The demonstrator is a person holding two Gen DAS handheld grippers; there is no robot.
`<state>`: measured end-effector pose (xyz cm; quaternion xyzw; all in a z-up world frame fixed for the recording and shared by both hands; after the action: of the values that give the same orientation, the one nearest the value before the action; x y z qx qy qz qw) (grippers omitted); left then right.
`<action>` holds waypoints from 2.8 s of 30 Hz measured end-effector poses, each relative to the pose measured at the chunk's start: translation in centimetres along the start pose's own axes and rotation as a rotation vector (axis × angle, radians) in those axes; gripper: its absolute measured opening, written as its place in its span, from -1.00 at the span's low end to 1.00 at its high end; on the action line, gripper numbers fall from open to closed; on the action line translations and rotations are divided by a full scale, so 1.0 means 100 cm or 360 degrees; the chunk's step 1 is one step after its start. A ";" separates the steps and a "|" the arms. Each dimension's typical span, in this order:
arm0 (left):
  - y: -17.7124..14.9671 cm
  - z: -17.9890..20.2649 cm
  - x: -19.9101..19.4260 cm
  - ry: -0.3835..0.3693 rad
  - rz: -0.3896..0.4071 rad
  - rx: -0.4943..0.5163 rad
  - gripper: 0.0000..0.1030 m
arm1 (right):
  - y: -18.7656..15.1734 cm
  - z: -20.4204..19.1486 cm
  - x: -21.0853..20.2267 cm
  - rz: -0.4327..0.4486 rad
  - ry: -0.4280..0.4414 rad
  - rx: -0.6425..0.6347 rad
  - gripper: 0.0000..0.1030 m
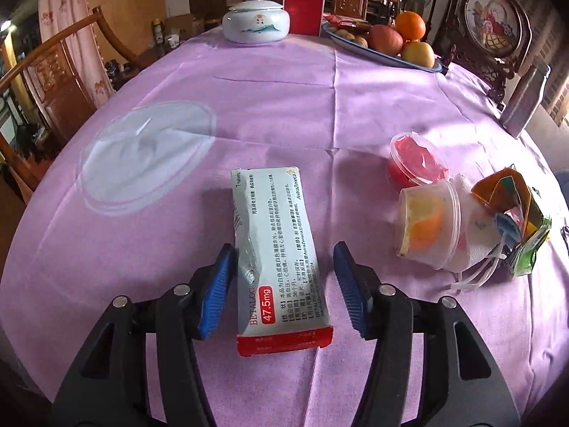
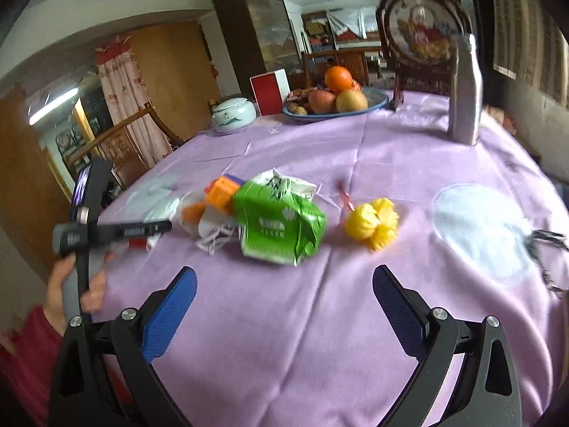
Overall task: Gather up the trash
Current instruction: 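Grasp the white medicine box with the left gripper while the right gripper grasps the green drink carton, then carry the medicine box and carton down to the red wastebasket and release both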
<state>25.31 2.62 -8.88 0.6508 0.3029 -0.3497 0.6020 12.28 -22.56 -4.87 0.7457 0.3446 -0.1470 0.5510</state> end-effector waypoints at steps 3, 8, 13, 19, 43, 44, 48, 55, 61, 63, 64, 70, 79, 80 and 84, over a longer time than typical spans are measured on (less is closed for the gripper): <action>0.001 0.000 0.001 -0.0010 -0.0001 -0.0002 0.16 | 0.010 -0.006 0.023 -0.0040 0.0025 0.0022 0.89; 0.000 -0.002 -0.001 -0.0018 0.0008 -0.0018 0.28 | 0.032 -0.007 0.059 -0.0047 -0.0019 0.0067 0.89; 0.002 -0.003 -0.002 -0.0006 0.0022 -0.0038 0.38 | 0.041 0.005 0.085 -0.0082 0.0004 0.0172 0.89; 0.001 0.001 0.000 0.0041 0.0003 0.0000 0.42 | 0.032 0.024 0.103 -0.0188 0.0208 0.0349 0.64; -0.020 -0.008 -0.051 -0.0051 0.0281 -0.0099 -0.15 | 0.047 0.028 0.061 0.0101 0.0225 0.0274 0.64; -0.026 -0.009 -0.058 -0.0048 0.0297 -0.0110 -0.15 | 0.046 0.027 0.060 0.0102 0.0239 0.0276 0.64; -0.058 -0.017 -0.094 -0.0017 0.0396 -0.0178 -0.15 | 0.046 0.022 0.054 0.0144 0.0271 0.0256 0.64; -0.128 -0.053 -0.142 0.0084 0.0478 -0.0360 -0.15 | 0.045 0.009 0.040 0.0242 0.0314 0.0168 0.63; -0.180 -0.117 -0.164 0.0166 0.0428 -0.0580 -0.15 | 0.041 -0.005 0.031 0.0299 0.0282 0.0080 0.63; -0.196 -0.139 -0.172 0.0278 0.0443 -0.0618 -0.15 | 0.038 -0.016 0.026 0.0302 0.0268 0.0078 0.63; -0.203 -0.150 -0.174 0.0337 0.0448 -0.0640 -0.15 | 0.038 -0.024 0.021 0.0307 0.0300 0.0079 0.63; -0.263 -0.209 -0.168 0.0471 0.0349 -0.0859 -0.15 | 0.024 -0.103 0.000 0.0305 0.0462 -0.0084 0.63; -0.346 -0.267 -0.134 0.0460 0.0120 -0.1047 -0.15 | -0.035 -0.238 0.007 0.0097 0.0814 -0.0256 0.63; -0.350 -0.270 -0.133 0.0449 0.0120 -0.1053 -0.15 | -0.043 -0.250 0.009 0.0069 0.0833 -0.0277 0.63; -0.360 -0.279 -0.123 0.0436 0.0072 -0.1057 -0.14 | -0.078 -0.295 0.021 -0.0069 0.0879 -0.0369 0.63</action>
<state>-8.58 33.99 -18.56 0.4670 0.4633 -0.1283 0.7421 3.79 6.62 -1.43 0.6821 0.5118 0.0900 0.5145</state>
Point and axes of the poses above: each gripper's, at about its wrist camera, not at the fingertips, and x roughly the way its jaws point, z to its right, y to its top, the point moved 5 cm from there along x, roughly the way its jaws point, and after that the axes turned 5 degrees about y, right-handed, at the moved point
